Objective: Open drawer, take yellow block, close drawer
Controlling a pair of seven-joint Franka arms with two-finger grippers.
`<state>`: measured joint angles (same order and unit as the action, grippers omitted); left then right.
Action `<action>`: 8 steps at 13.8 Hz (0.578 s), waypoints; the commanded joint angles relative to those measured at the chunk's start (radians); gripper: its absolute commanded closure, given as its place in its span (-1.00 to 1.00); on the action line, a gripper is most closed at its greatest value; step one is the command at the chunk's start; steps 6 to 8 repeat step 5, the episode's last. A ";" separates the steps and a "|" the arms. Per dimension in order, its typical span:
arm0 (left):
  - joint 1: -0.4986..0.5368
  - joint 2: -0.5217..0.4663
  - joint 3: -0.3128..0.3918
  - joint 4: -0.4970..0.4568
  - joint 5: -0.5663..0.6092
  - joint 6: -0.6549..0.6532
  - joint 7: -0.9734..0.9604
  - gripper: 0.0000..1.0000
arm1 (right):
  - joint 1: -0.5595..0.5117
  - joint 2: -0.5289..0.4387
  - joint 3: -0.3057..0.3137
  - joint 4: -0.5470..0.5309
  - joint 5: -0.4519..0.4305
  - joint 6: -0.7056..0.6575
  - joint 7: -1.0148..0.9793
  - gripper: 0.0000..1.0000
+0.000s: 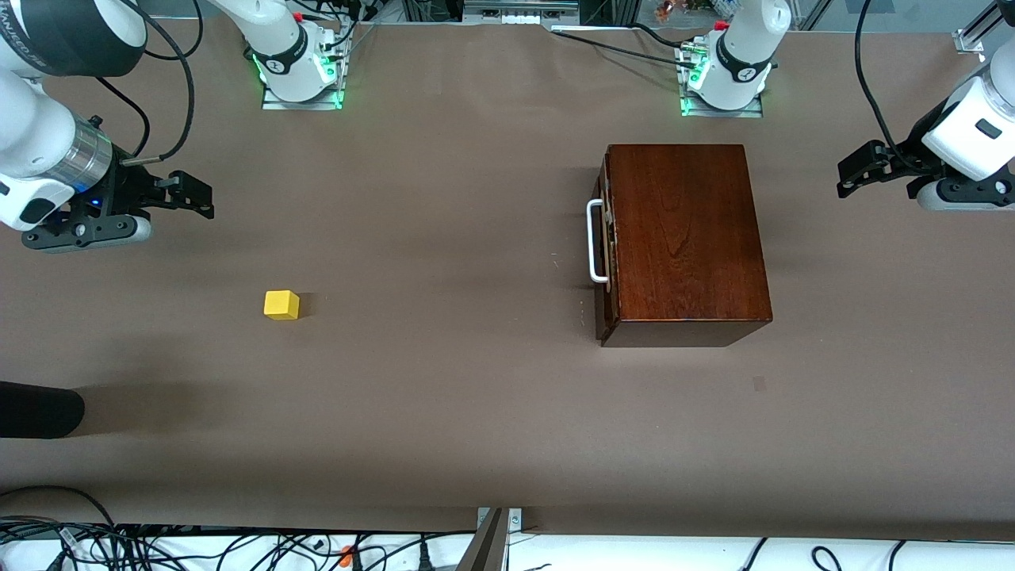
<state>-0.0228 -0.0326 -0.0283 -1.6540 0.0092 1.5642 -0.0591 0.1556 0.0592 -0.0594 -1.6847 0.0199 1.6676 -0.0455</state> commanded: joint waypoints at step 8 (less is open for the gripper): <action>-0.002 0.000 -0.004 0.010 0.006 -0.021 0.001 -1.00 | -0.010 0.005 0.003 0.023 -0.009 -0.022 -0.013 -1.00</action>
